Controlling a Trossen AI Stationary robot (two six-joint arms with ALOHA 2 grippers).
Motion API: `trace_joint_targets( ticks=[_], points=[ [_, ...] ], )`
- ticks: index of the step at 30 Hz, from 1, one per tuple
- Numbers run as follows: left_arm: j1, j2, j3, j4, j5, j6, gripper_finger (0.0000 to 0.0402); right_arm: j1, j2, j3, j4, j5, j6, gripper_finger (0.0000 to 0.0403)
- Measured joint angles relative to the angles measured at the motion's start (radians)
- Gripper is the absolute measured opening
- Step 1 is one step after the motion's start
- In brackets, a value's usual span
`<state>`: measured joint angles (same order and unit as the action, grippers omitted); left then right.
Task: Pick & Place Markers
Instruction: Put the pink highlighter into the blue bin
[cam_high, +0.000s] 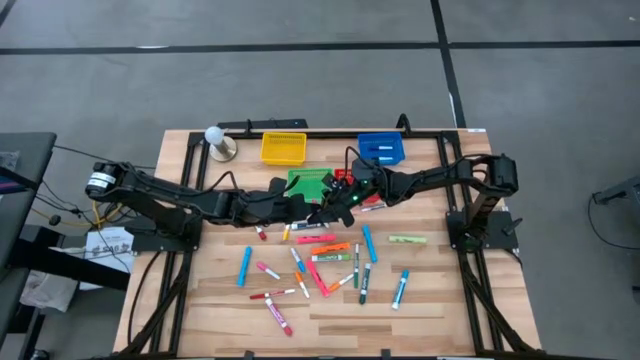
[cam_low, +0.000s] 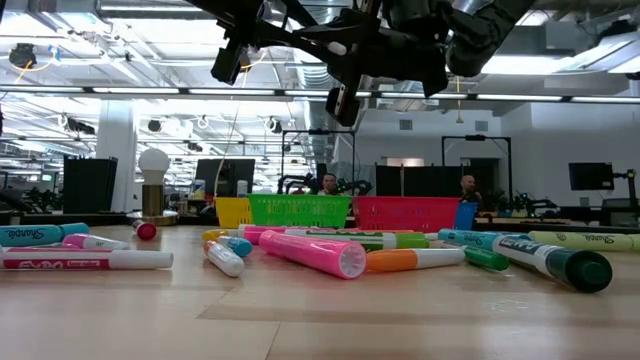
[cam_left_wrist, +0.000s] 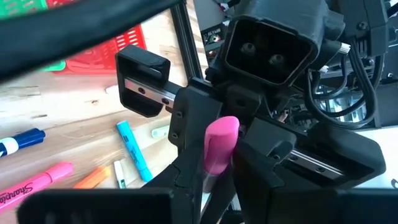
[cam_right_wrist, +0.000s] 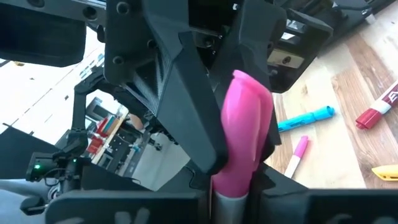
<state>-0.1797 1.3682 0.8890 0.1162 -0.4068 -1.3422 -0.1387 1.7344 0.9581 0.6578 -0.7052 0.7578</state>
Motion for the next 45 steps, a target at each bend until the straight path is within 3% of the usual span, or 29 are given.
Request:
trace_joint_targets(
  ticks=[9,25,33,40,45],
  points=[
    [0.001,0.000,0.000,0.000,-0.003,0.025,0.0081,-0.009,0.000,0.001,-0.004,-0.003,-0.002,0.0017],
    [0.004,-0.004,-0.004,-0.014,-0.006,0.087,0.0185,-0.021,-0.002,0.003,-0.029,-0.014,-0.019,0.0015],
    [0.039,-0.090,-0.005,-0.010,-0.028,0.193,0.0202,-0.034,-0.004,0.004,-0.098,-0.034,-0.049,0.0015],
    [0.026,-0.191,-0.004,-0.032,-0.148,0.324,0.0198,-0.125,-0.091,0.003,-0.379,-0.018,-0.217,0.0015],
    [0.007,-0.215,-0.050,-0.031,-0.221,0.324,0.0198,-0.265,-0.217,0.003,-0.704,0.120,-0.440,0.0015]
  ],
)
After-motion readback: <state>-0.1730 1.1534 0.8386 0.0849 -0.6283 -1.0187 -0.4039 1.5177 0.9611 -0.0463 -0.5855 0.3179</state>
